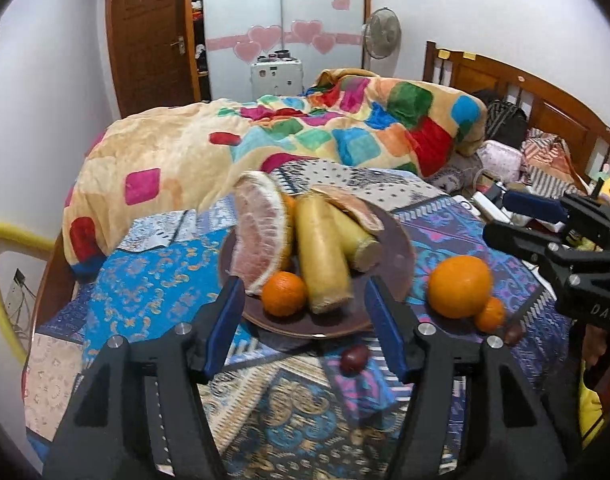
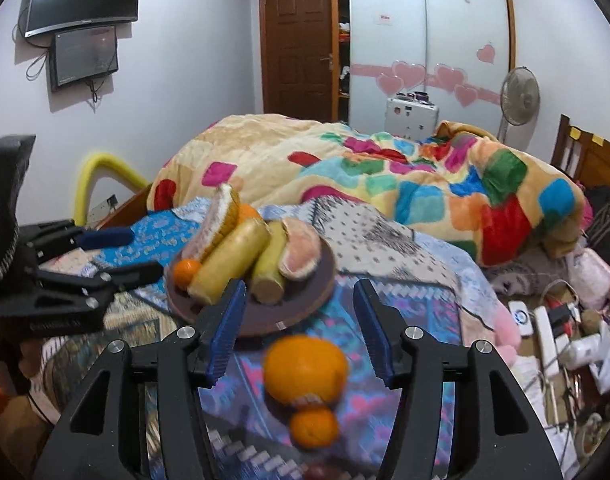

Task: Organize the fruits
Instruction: 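Close the right gripper around the large orange on the bedspread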

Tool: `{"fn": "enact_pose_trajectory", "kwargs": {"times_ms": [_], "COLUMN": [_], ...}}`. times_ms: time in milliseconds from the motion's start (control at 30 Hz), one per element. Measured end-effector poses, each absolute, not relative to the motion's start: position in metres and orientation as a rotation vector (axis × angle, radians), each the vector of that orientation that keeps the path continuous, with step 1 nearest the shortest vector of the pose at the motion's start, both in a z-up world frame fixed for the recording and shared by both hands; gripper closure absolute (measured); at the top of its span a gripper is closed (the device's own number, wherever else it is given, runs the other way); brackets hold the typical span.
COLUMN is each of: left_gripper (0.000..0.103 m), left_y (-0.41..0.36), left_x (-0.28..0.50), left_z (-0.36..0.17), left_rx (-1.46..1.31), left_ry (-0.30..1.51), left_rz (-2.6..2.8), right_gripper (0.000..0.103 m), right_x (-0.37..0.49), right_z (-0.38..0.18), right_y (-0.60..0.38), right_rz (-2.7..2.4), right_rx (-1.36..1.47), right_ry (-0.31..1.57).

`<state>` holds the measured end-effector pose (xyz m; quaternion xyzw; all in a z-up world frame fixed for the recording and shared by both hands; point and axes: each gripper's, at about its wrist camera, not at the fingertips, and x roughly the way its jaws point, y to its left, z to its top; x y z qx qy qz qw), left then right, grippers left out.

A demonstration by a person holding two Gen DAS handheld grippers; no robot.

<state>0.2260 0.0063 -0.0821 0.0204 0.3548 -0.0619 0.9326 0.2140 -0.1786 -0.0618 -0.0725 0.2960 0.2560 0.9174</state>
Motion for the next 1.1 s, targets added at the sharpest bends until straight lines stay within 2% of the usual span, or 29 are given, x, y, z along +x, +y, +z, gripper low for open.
{"fn": "enact_pose_trajectory", "kwargs": {"times_ms": [367, 600, 700, 800, 1100], "left_gripper": [0.040, 0.040, 0.040, 0.040, 0.040], "left_y": [-0.035, -0.041, -0.038, -0.032, -0.027], "left_x": [0.206, 0.206, 0.208, 0.211, 0.218], "left_z": [-0.101, -0.117, -0.120, -0.123, -0.129], "left_rx": [0.049, 0.074, 0.075, 0.071, 0.053], "left_ry": [0.779, 0.797, 0.797, 0.799, 0.810], "left_rz": [-0.206, -0.201, -0.194, -0.189, -0.179], "right_gripper": [0.050, 0.050, 0.041, 0.038, 0.041], "right_x": [0.193, 0.209, 0.218, 0.224, 0.228], "right_z": [-0.105, -0.117, -0.118, -0.121, -0.127], "right_y": [-0.209, -0.202, -0.193, -0.183, -0.169], "right_rz": [0.492, 0.518, 0.547, 0.572, 0.590], "right_rx": [-0.174, -0.145, -0.135, -0.141, -0.165], "right_ry": [0.708, 0.754, 0.767, 0.777, 0.798]}}
